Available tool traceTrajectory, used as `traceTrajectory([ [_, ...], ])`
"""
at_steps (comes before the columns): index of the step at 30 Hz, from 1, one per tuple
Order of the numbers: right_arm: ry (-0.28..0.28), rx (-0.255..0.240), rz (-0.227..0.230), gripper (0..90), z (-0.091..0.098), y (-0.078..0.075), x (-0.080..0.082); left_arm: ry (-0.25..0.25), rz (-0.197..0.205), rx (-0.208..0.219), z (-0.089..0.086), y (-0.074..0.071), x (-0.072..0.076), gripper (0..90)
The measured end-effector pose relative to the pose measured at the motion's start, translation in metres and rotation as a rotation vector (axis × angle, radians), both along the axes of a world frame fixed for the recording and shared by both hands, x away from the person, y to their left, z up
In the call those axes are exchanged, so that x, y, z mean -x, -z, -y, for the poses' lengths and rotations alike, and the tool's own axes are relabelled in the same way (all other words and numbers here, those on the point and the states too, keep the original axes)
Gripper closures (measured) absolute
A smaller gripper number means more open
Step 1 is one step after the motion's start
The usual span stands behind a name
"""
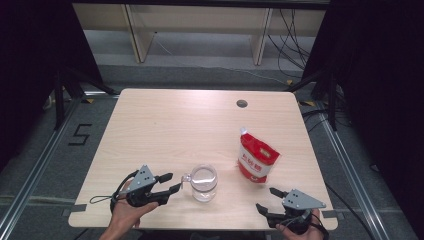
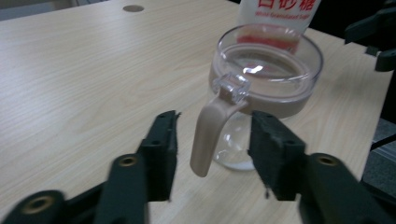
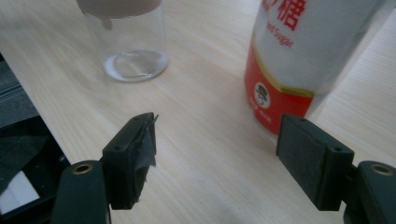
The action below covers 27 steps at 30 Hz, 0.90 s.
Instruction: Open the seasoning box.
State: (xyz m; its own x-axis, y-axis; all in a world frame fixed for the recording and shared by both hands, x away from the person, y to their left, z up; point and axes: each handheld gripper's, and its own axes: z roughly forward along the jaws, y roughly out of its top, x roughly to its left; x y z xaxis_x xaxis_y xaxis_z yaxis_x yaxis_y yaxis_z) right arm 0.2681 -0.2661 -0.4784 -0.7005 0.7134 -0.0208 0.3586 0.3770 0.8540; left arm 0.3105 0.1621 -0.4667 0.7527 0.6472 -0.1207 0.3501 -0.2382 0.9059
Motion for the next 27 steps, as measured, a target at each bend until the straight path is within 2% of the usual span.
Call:
traceTrajectory([
  [1, -0.013, -0.021, -0.027, 30.0, -0.002, 0.001, 0.0, 0.0, 0.008, 0.0, 0.0, -0.001, 0.001, 60.2],
  [2, -0.029, -0.007, -0.012, 30.0, -0.003, 0.001, -0.001, 0.014, 0.024, 0.0, 0.0, -0.002, 0.0, 63.6],
  [4, -0.034, -0.014, -0.031, 30.0, -0.005, 0.001, 0.001, 0.022, 0.036, 0.015, 0.001, -0.004, 0.0, 72.0],
  [5, -0.029, -0.003, -0.016, 29.9, -0.005, 0.0, 0.002, 0.021, 0.031, 0.02, 0.002, -0.005, 0.0, 75.5],
  [8, -0.033, 0.007, 0.002, 29.9, -0.005, 0.0, 0.004, -0.004, 0.059, 0.028, 0.005, -0.009, -0.002, 84.4],
  [9, -0.022, 0.005, -0.023, 29.9, -0.004, 0.0, 0.005, 0.002, 0.071, 0.023, 0.005, -0.01, -0.003, 86.2],
  [11, -0.021, 0.01, -0.009, 29.9, -0.003, 0.0, 0.005, -0.007, 0.055, 0.039, 0.008, -0.011, -0.003, 88.2],
  [12, -0.022, 0.007, -0.023, 29.9, -0.003, 0.0, 0.006, 0.0, 0.069, 0.029, 0.009, -0.012, -0.005, 89.0],
  [13, -0.023, 0.005, -0.017, 29.9, -0.002, 0.001, 0.006, 0.009, 0.077, 0.033, 0.011, -0.012, -0.006, 89.1],
  [14, -0.017, 0.002, -0.019, 29.9, -0.003, 0.001, 0.007, 0.006, 0.081, 0.014, 0.012, -0.014, -0.006, 89.2],
  [16, -0.018, 0.009, 0.0, 29.9, -0.002, 0.001, 0.006, 0.006, 0.089, 0.029, 0.015, -0.013, -0.008, 89.2],
  [17, -0.021, 0.008, -0.003, 29.9, -0.003, 0.001, 0.006, 0.007, 0.085, 0.018, 0.016, -0.013, -0.009, 89.2],
  [19, -0.026, 0.006, -0.018, 29.9, -0.003, 0.001, 0.006, 0.012, 0.075, 0.029, 0.019, -0.012, -0.01, 89.2],
  [20, -0.022, 0.005, -0.022, 29.9, -0.003, 0.0, 0.006, 0.01, 0.079, 0.011, 0.02, -0.012, -0.011, 89.2],
  [22, -0.021, 0.0, -0.005, 29.8, -0.004, 0.001, 0.004, 0.016, 0.078, 0.024, 0.021, -0.011, -0.013, 89.2],
  [27, -0.028, 0.002, -0.029, 29.8, -0.005, 0.001, 0.006, 0.013, 0.074, 0.014, 0.022, -0.012, -0.013, 89.1],
])
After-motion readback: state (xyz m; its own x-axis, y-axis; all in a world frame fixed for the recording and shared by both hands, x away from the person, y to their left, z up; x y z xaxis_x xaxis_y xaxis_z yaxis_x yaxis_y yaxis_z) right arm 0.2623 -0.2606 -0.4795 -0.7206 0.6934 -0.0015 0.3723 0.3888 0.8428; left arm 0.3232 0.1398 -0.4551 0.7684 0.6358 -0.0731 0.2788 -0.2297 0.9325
